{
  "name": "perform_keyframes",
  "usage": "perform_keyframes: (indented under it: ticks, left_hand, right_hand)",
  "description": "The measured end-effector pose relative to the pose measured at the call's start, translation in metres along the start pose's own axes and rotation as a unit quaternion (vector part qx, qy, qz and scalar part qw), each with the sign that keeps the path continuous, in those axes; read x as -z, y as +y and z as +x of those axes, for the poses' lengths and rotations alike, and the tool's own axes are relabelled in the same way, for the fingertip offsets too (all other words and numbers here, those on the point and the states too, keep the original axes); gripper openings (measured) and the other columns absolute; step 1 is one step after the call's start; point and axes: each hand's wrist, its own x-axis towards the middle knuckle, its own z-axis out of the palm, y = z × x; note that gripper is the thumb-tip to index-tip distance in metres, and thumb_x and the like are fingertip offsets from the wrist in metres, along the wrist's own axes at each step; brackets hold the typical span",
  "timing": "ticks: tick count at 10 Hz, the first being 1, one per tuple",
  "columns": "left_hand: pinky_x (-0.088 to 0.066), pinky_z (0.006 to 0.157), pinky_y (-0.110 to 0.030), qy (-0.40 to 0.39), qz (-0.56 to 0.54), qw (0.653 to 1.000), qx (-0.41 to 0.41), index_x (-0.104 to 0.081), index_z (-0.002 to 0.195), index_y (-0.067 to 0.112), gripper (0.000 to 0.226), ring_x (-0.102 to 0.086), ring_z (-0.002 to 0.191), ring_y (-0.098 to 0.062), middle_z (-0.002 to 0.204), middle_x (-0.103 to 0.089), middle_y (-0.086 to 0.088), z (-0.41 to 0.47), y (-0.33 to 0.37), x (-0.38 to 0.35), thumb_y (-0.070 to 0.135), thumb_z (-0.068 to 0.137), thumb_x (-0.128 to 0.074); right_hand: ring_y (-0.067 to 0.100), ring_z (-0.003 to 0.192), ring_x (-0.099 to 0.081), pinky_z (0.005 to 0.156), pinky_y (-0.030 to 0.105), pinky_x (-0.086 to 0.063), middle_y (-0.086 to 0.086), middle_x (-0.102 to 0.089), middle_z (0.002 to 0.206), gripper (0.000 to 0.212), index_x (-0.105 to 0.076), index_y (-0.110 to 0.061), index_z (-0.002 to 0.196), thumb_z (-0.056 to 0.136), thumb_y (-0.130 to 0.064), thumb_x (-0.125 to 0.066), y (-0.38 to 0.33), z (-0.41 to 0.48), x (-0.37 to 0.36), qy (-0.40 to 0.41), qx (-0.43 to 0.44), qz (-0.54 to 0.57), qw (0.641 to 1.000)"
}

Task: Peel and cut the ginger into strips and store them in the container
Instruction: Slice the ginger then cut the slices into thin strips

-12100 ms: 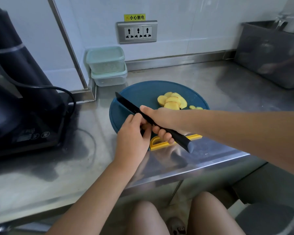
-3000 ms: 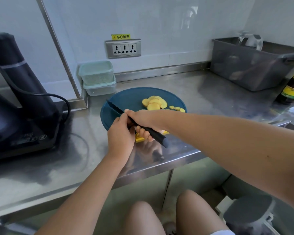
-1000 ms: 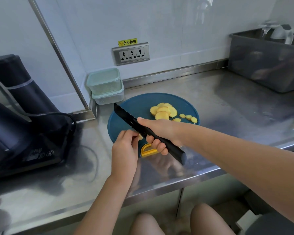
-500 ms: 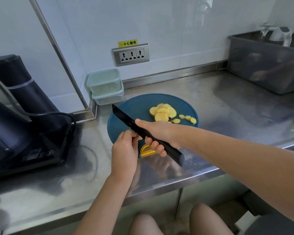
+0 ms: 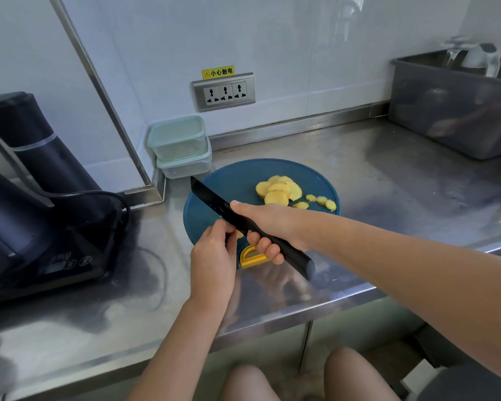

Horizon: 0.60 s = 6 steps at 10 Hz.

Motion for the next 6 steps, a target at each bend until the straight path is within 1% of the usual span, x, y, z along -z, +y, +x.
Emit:
perform_keyframes:
  ticks: [2, 4, 6]
  left_hand:
    - [-0.04, 0.069, -0.019, 0.001, 0.01, 1.0, 0.017, -0.066, 0.087, 0.003, 0.002, -0.066, 0.077, -0.023, 0.085, -0.07, -0.007, 0.0003, -0.0004, -0.0003, 0.004, 0.085, -0.065]
    - [-0.038, 0.065, -0.017, -0.007, 0.013, 1.0, 0.006, -0.062, 0.088, 0.006, 0.002, -0.061, 0.074, -0.02, 0.084, -0.067, -0.005, 0.0006, -0.0011, 0.0004, 0.005, 0.088, -0.062]
    - [-0.03, 0.059, -0.006, -0.011, 0.019, 1.0, 0.009, -0.062, 0.088, 0.007, 0.003, -0.054, 0.069, -0.013, 0.083, -0.065, -0.005, 0.0018, -0.0016, -0.0001, 0.006, 0.089, -0.059]
  right_hand:
    - [0.009, 0.034, -0.032, 0.036, 0.016, -0.03, -0.004, -0.036, 0.045, 0.064, -0.04, -0.019, 0.058, 0.088, -0.075, -0.038, -0.0011, 0.0012, -0.0019, 0.004, 0.003, -0.006, 1.0]
    - [0.009, 0.034, -0.032, 0.036, 0.016, -0.031, -0.004, -0.036, 0.046, 0.064, -0.04, -0.019, 0.057, 0.088, -0.075, -0.037, -0.0025, 0.0013, -0.0028, 0.01, 0.005, -0.006, 1.0]
    - [0.009, 0.033, -0.031, 0.036, 0.015, -0.03, -0.004, -0.036, 0.045, 0.064, -0.04, -0.019, 0.056, 0.088, -0.074, -0.037, -0.0041, 0.0005, -0.003, 0.004, 0.0, 0.002, 1.0]
